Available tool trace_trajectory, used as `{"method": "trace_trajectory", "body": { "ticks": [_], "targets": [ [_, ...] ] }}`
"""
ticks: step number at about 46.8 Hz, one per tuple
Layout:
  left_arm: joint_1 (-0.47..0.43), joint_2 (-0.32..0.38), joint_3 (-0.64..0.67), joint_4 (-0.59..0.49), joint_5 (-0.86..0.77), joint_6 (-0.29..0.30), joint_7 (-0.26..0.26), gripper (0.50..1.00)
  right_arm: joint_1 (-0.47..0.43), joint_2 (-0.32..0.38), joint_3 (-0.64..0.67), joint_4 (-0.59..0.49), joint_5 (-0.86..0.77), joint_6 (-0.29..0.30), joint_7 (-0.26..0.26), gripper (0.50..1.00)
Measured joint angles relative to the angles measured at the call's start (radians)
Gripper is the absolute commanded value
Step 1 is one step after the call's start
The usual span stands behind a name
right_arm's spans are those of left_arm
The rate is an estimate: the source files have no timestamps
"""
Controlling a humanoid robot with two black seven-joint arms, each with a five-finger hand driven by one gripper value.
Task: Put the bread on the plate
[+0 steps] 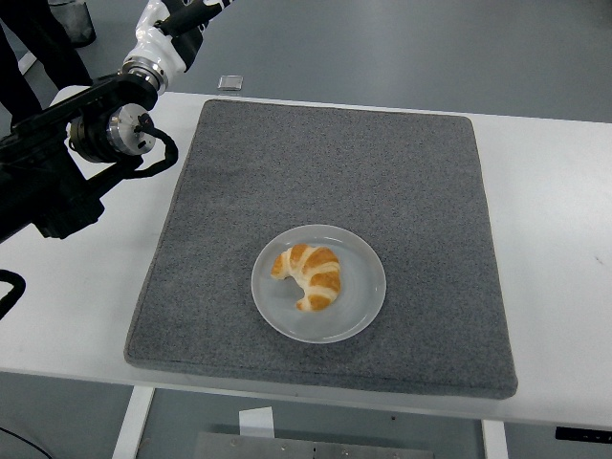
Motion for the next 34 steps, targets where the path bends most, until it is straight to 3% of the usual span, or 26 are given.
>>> {"method": "trace_trajectory", "body": {
  "ticks": [16,34],
  "targets": [
    [0.066,-0.027,-0.086,-0.001,-0.018,0.057,0.0,0.996,-0.002,0.0,0.001,0.0,0.002,0.0,0.0,0.952],
    [0.093,-0.055,-0.146,0.033,-0.017,0.072,-0.003,0.996,-0.002,0.0,0.008,0.002,0.005,-0.003,0.0,0.952]
  ]
}}
